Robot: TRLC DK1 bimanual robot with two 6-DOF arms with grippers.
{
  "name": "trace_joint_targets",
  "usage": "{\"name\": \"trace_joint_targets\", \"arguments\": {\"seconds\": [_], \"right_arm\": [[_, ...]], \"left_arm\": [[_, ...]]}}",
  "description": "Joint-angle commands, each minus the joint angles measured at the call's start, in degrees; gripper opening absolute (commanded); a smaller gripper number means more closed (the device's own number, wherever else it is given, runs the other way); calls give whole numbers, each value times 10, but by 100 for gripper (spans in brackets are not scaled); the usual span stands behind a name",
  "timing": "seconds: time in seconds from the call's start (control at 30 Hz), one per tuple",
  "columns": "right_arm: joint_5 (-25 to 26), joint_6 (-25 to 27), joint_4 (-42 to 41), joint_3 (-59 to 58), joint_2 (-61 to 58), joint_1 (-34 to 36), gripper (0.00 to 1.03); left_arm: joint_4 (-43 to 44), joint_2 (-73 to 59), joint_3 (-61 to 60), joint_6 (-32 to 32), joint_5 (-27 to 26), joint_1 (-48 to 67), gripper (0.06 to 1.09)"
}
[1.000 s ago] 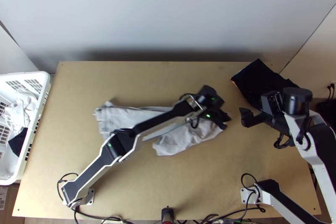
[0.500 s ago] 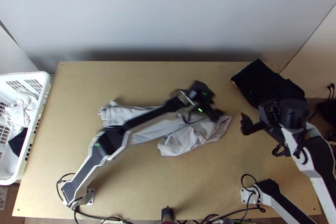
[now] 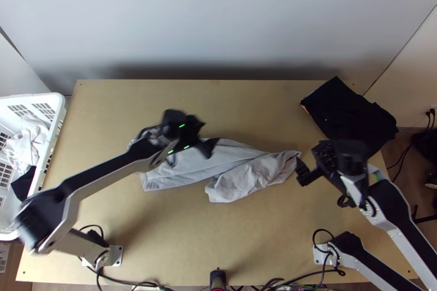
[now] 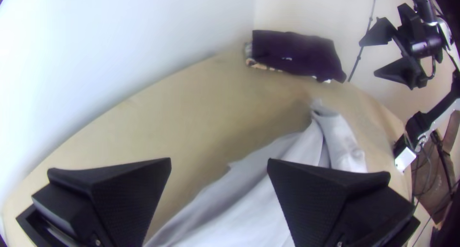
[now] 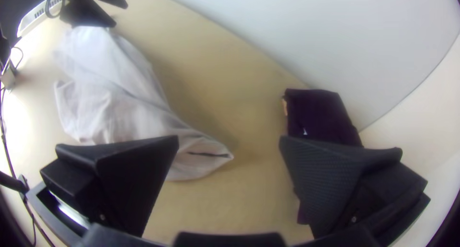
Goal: Fold the t-shirt
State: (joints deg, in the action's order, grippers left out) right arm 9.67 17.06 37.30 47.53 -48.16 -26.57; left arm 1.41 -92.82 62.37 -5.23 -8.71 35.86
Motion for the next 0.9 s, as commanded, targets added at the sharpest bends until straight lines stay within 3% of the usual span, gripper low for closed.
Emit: {"name": "trace_joint_targets", "arguments": {"seconds": [0.0, 0.17, 0.27, 0.37, 0.63, 0.73, 0.87], "right_arm": [[8, -15, 37, -46, -29, -58, 98], [-15, -29, 122, -36, -29, -93, 98], [-77, -59, 163, -14, -47, -107, 98], [-120, -48, 174, -6, -42, -154, 98], [-115, 61, 168, -32, -33, -300, 98], [-44, 117, 95, -68, -15, -343, 98], [-4, 195, -40, -125, -12, -343, 98]], "left_arm": [[4, 146, -196, -54, 10, -70, 103], [-37, 171, -221, -58, 10, -79, 103], [-48, 182, -238, -58, 10, -75, 103], [-52, 196, -252, -58, 11, -72, 103], [-56, 205, -269, -69, 11, -91, 103], [-55, 204, -277, -71, 11, -105, 103], [-52, 203, -291, -72, 11, -113, 103]]}}
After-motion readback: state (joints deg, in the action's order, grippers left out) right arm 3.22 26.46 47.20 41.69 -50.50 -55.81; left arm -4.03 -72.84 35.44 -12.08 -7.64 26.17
